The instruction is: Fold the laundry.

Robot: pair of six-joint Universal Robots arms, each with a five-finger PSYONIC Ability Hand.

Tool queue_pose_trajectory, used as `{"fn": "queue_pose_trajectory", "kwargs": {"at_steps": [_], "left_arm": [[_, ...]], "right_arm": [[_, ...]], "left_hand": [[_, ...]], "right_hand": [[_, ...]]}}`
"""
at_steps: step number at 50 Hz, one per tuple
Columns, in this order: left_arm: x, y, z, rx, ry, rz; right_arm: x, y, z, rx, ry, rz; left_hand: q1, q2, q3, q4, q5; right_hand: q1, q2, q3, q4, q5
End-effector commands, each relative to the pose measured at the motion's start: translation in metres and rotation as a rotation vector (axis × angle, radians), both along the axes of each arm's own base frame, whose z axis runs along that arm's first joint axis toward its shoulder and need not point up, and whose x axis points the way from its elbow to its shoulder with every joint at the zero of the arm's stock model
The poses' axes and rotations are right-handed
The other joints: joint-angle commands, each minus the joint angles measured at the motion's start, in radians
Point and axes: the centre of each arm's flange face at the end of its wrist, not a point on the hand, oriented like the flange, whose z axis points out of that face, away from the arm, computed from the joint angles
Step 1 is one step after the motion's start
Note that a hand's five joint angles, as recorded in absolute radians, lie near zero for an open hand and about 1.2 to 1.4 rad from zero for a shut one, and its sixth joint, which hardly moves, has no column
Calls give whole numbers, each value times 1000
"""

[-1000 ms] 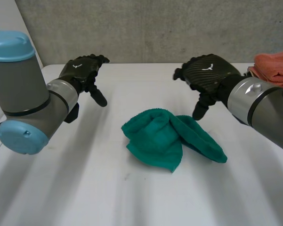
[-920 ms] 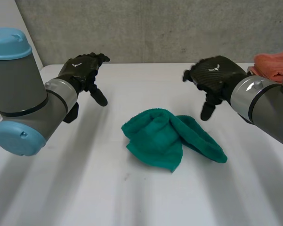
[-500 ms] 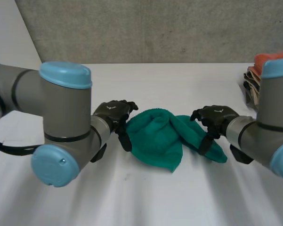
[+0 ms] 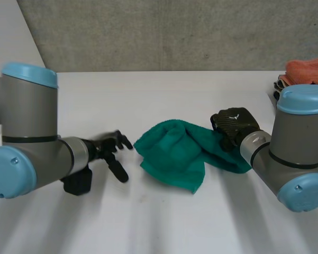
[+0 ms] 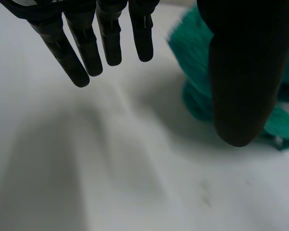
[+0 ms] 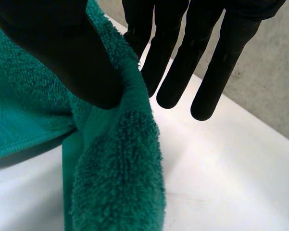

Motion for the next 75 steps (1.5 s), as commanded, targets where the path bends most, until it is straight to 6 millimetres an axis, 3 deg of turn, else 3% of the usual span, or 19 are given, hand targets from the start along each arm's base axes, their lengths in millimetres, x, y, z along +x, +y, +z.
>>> {"fn": "queue_pose_trajectory", "kwargs": {"at_steps": [1, 10, 13, 16, 19, 20, 21, 24, 28, 29, 34, 38, 43, 47, 51, 58, 65, 69, 75], "left_arm": [[-25, 6, -21, 91, 35, -55], [-69, 11, -11, 66, 148, -105], [-81, 9, -11, 36, 159, -101], [-88, 4, -12, 16, 165, -80], [-98, 1, -17, 7, 168, -64], [-99, 1, -18, 8, 164, -65], [-103, 3, -20, 4, 154, -66], [-105, 3, -20, -9, 132, -56], [-91, -20, -5, -107, 77, 30], [-79, -36, 9, -165, 64, 78], [-39, -72, 66, -338, 59, 173], [-3, -86, 111, -448, 57, 230], [23, -87, 130, -492, 13, 219], [36, -89, 115, -459, -72, 170], [51, -96, 88, -398, -165, 160], [70, -135, 46, -412, -242, 203], [57, -177, 39, -572, -177, 190], [41, -180, 39, -615, -145, 139], [43, -175, 54, -637, -143, 158]], "right_arm": [[0, 3, 12, -39, 15, 14], [-2, 6, 15, -36, 37, 17], [-3, 6, 16, -36, 38, 12], [-5, 6, 17, -41, 39, 7], [-5, 5, 18, -57, 39, 7], [-4, 5, 19, -64, 41, 8], [-4, 2, 21, -82, 41, 7], [-4, -4, 26, -121, 40, 3], [-5, -21, 44, -219, 10, -20], [-6, -29, 54, -264, -3, -39], [-13, -50, 92, -407, -55, -101], [-21, -53, 122, -484, -91, -127], [-27, -40, 146, -515, -106, -88], [-25, -30, 138, -450, -73, 48], [-27, -32, 112, -345, -6, 153], [-29, -55, 63, -259, 141, 193], [-20, -102, 28, -328, 157, 126], [-17, -116, 26, -386, 152, 78], [-22, -115, 35, -428, 132, 39]], "left_hand": [[90, 96, 96, 89, 91], [-109, -104, -104, -111, -109], [-66, -60, -60, -67, -65], [86, 92, 92, 85, 87], [467, 473, 473, 466, 468], [614, 620, 620, 613, 615], [1025, 1031, 1031, 1024, 1026], [1029, 1035, 1035, 1028, 1030], [1029, 1035, 1035, 1028, 1030], [1029, 1035, 1035, 1028, 1030], [1029, 1035, 1035, 1028, 1030], [1029, 1035, 1035, 1028, 1030], [1029, 1035, 1035, 1028, 1030], [1029, 1035, 1035, 1028, 1030], [1029, 1035, 1035, 1028, 1030], [1029, 1035, 1035, 1028, 1030], [1029, 1035, 1035, 1028, 1030], [1029, 1035, 1035, 1028, 1030], [1029, 1035, 1035, 1028, 1030]], "right_hand": [[260, 218, 213, 204, 228], [260, 218, 213, 204, 228], [260, 218, 213, 204, 228], [260, 218, 213, 204, 228], [260, 218, 213, 204, 228], [260, 218, 213, 204, 228], [260, 218, 213, 204, 228], [260, 218, 213, 204, 228], [260, 218, 213, 204, 228], [260, 218, 213, 204, 228], [260, 218, 213, 204, 228], [260, 218, 213, 204, 228], [260, 218, 213, 204, 228], [260, 218, 213, 204, 228], [260, 218, 213, 204, 228], [260, 218, 213, 204, 228], [260, 218, 213, 204, 228], [260, 218, 213, 204, 228], [260, 218, 213, 204, 228]]}}
